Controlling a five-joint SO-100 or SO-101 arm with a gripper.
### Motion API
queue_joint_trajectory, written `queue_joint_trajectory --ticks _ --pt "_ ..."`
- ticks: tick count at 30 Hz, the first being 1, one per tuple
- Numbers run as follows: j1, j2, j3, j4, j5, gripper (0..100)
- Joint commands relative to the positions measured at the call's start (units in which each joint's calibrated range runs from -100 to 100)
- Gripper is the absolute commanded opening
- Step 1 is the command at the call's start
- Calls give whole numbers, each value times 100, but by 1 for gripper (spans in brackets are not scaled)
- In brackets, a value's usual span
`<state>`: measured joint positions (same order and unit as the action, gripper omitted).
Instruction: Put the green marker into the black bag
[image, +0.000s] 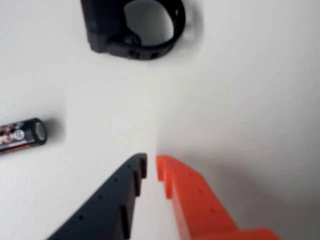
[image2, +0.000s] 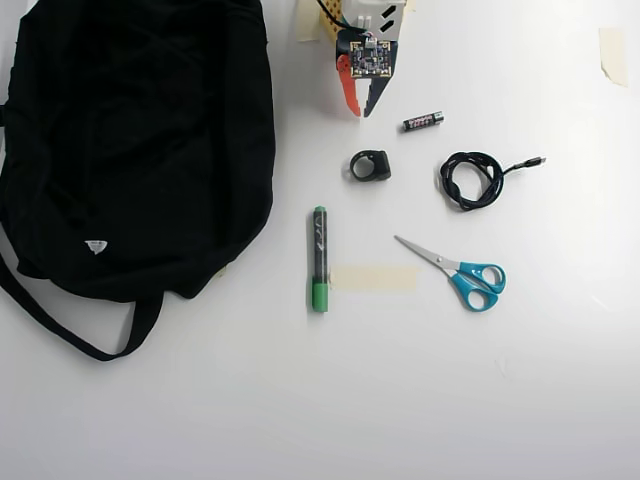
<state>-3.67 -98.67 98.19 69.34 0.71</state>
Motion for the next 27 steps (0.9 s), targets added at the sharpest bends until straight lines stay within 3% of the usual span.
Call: queue_joint_trajectory --ticks 1,17,27 --pt "31 -83 118 275 -3 2" --pt "16 -75 82 197 8 2" --pt "-7 880 -1050 51 -3 2"
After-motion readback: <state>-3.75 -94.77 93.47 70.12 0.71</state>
